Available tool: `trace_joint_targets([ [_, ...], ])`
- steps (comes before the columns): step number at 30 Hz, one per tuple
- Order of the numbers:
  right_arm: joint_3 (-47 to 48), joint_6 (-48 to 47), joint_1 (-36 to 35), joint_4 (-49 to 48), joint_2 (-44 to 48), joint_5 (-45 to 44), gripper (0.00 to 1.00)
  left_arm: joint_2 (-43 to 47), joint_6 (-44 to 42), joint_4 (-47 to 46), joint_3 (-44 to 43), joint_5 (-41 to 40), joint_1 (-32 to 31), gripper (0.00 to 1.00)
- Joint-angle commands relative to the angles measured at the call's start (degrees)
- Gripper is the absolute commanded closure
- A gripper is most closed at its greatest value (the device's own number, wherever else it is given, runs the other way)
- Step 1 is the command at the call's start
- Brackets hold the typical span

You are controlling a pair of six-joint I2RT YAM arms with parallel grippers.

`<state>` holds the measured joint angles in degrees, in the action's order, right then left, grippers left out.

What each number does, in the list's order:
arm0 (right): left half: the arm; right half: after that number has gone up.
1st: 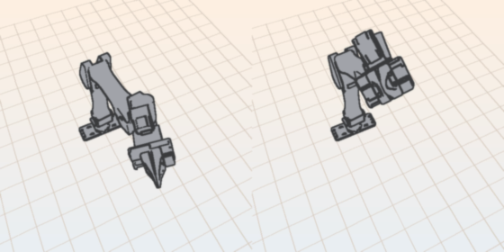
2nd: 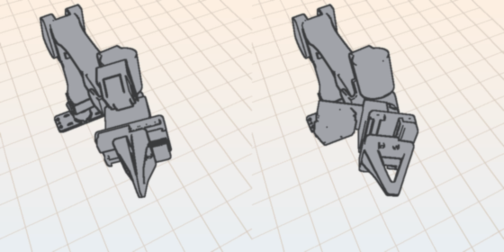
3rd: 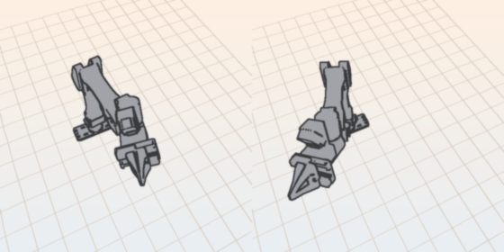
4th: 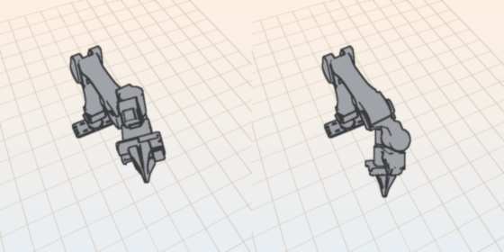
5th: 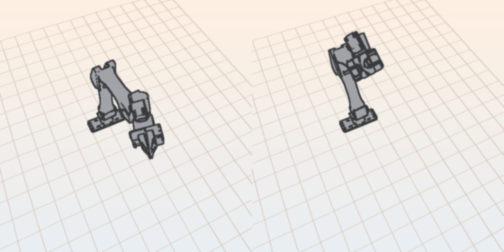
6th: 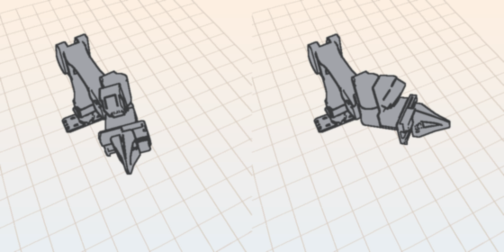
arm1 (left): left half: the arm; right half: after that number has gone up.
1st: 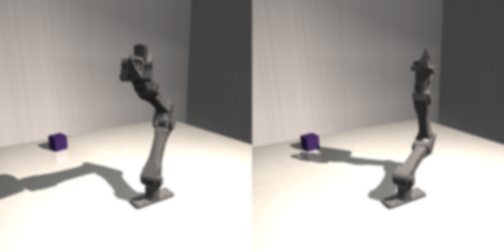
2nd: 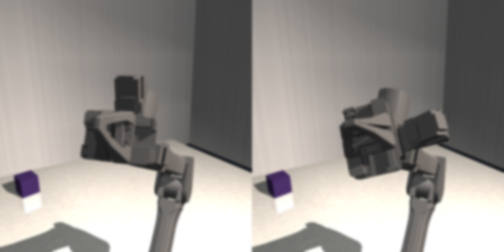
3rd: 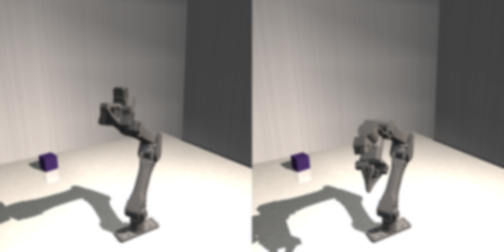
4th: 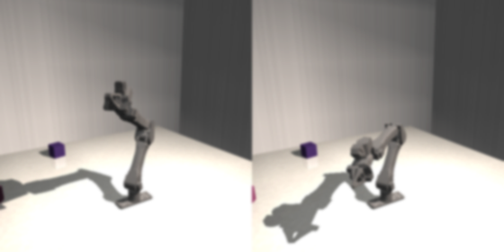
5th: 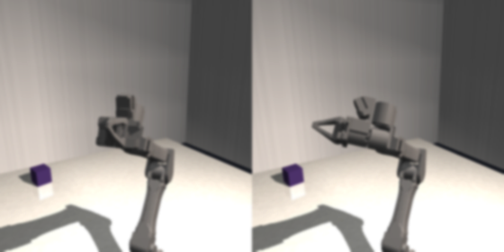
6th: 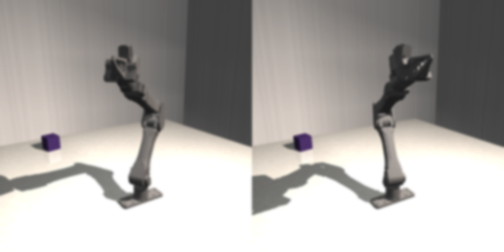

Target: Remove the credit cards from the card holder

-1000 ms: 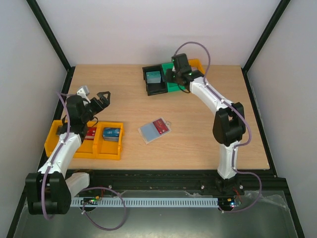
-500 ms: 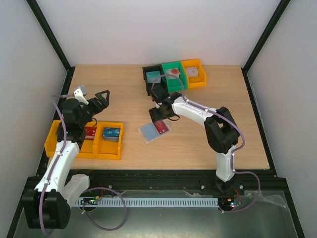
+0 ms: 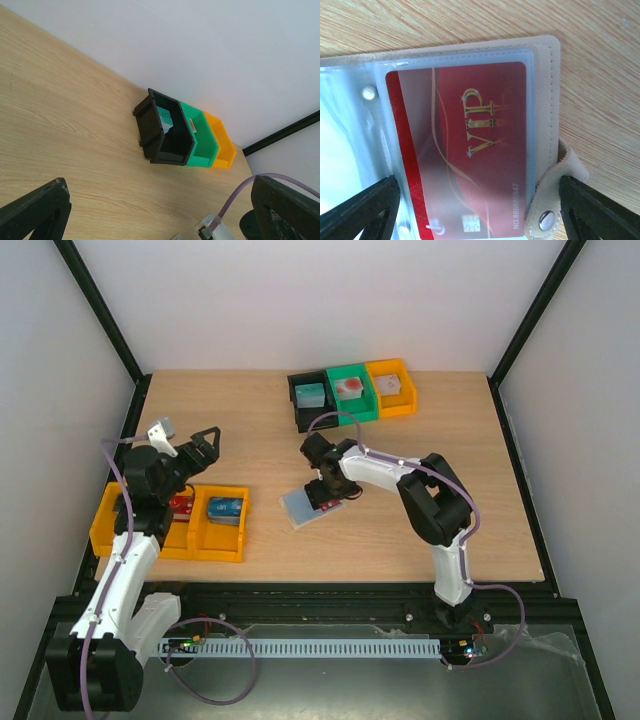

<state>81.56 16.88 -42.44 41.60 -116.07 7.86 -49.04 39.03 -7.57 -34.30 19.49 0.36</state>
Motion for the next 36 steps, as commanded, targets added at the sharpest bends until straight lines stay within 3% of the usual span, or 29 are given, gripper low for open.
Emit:
trace_joint_targets([
  [1, -1.8, -0.3, -0.6, 0.0, -2.2, 0.1, 0.15, -0.4, -0.6, 1.4, -0.1, 0.2, 0.6, 0.0],
  [12, -1.2, -0.3, -0.6, -2.9, -6.2, -1.9, 0.2, -0.2, -0.4, 0.6, -0.1, 0.4, 0.8, 0.0],
  [17, -1.8, 1.5, -0.5, -5.0, -7.1, -1.3, 0.39, -0.7, -0.6, 0.2, -0.1, 0.7, 0.8, 0.0],
  [25, -2.1, 3.2, 0.9, -6.6, -5.1, -0.4, 0.58, -1.6, -0.8, -0.7, 0.8, 2.3, -2.2, 0.0],
  [36, 1.6, 1.9, 3.8, -7.8, 5.3, 10.4, 0.97, -3.3, -3.7, -4.4, 0.4, 7.7, -6.3, 0.0],
])
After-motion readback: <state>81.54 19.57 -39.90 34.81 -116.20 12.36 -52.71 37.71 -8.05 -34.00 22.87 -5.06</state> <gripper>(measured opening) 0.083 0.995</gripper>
